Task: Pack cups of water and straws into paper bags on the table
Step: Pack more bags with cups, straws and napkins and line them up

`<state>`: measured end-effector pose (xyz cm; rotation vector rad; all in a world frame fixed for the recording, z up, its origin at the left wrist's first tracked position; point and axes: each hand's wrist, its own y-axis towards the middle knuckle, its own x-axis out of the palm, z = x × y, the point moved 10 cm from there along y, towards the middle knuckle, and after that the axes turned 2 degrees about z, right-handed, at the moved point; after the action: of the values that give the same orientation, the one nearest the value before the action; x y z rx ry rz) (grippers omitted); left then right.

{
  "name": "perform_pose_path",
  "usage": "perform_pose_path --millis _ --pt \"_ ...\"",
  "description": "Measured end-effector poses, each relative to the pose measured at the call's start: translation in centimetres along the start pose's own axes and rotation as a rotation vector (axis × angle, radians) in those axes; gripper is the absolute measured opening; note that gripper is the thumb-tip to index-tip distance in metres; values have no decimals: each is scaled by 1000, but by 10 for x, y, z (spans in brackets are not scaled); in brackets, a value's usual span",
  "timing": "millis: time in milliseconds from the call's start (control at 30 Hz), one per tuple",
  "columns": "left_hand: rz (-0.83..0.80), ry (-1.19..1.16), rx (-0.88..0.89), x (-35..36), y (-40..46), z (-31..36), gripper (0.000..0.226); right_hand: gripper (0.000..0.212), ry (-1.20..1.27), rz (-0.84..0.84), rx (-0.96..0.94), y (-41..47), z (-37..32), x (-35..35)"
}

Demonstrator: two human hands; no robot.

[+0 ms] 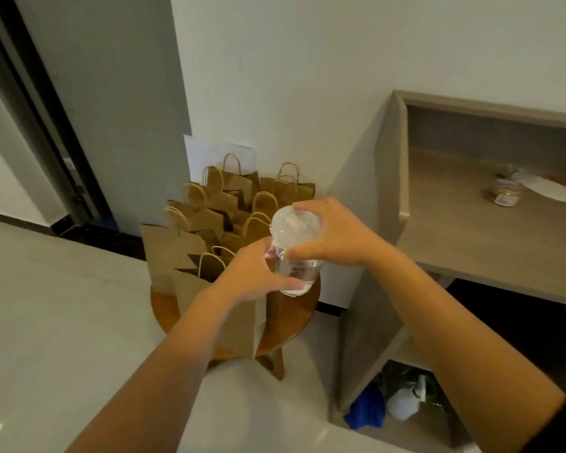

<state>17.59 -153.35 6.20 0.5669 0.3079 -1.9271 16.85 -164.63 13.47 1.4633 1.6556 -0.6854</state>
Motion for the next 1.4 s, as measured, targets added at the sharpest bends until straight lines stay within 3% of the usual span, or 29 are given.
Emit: perform_pose_path --millis 100,233,533,733,833,1000,1133,1267,1400 --pt "19 116 -115 -46 6 -64 60 90 14 -16 17 32 -6 33" --pt "172 230 -130 -99 20 -117 29 89 19 5 37 62 -5 66" --pt "222 337 -237 -123 64 -188 21 92 17 -59 16 90 9 117" --pt "-138 568 -333 -94 92 -216 16 89 60 -48 16 111 18 138" --pt "-335 710 -274 -76 96 -220 36 88 84 -21 22 118 16 146" --pt "-521 542 -125 -53 91 -220 83 90 94 73 121 123 10 168" --pt "-645 815 9 -48 87 -236 120 89 105 101 219 118 8 199" --pt "-701 1027 29 -49 88 -256 137 89 18 -94 263 111 19 240" --pt "-699 1065 44 -49 86 -262 139 102 -240 -377 293 106 39 279"
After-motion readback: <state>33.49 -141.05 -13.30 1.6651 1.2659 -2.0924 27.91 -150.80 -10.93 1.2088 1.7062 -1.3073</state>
